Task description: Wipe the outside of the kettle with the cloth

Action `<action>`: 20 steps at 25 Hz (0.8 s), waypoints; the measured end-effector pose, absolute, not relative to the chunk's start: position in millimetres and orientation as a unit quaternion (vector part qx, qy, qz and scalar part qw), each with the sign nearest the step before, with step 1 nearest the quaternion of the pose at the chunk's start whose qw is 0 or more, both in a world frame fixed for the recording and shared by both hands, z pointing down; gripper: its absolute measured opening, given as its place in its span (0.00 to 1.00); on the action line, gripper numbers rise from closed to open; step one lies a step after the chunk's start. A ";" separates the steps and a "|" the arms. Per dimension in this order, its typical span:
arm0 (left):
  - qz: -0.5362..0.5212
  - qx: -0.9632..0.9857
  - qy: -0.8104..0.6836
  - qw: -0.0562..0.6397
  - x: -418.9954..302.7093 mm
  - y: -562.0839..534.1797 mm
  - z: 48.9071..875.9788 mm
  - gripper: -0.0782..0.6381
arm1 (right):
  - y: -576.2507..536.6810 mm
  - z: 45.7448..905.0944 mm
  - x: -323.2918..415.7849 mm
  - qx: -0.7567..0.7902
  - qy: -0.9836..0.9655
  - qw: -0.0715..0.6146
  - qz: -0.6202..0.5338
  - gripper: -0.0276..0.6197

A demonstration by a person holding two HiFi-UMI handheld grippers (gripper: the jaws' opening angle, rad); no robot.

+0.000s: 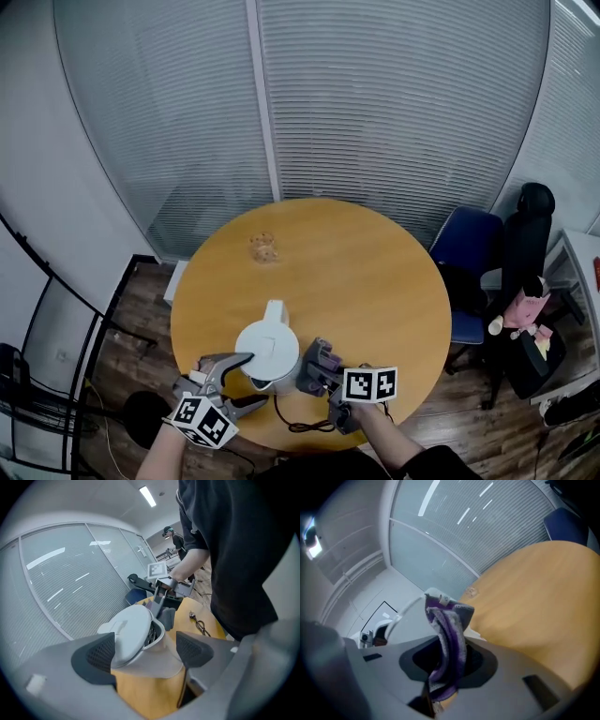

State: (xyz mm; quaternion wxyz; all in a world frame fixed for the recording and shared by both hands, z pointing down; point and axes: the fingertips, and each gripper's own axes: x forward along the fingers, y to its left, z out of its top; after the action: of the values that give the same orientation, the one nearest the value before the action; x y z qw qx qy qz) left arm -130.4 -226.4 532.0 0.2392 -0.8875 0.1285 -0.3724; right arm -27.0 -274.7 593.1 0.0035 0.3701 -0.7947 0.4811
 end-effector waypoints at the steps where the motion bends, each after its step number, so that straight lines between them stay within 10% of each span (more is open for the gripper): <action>1: -0.372 -0.887 0.131 0.238 -129.4 -226.1 531.9 0.66 | -275.4 610.3 -26.1 0.375 -0.786 0.020 0.492 0.19; 11: -0.365 -0.889 0.159 0.225 -124.5 -227.6 528.5 0.66 | -277.1 725.4 -28.5 0.404 -0.719 0.159 0.543 0.19; 20: -0.360 -0.890 0.176 0.215 -124.0 -229.2 529.3 0.66 | -293.6 668.2 -10.7 0.395 -0.779 0.146 0.465 0.19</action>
State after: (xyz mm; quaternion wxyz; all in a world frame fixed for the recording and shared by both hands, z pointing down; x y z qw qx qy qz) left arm -124.0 -229.2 529.3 0.2151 -0.8903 0.1765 -0.3604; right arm -10.7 -293.6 668.2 0.1462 0.3953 -0.7788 0.4645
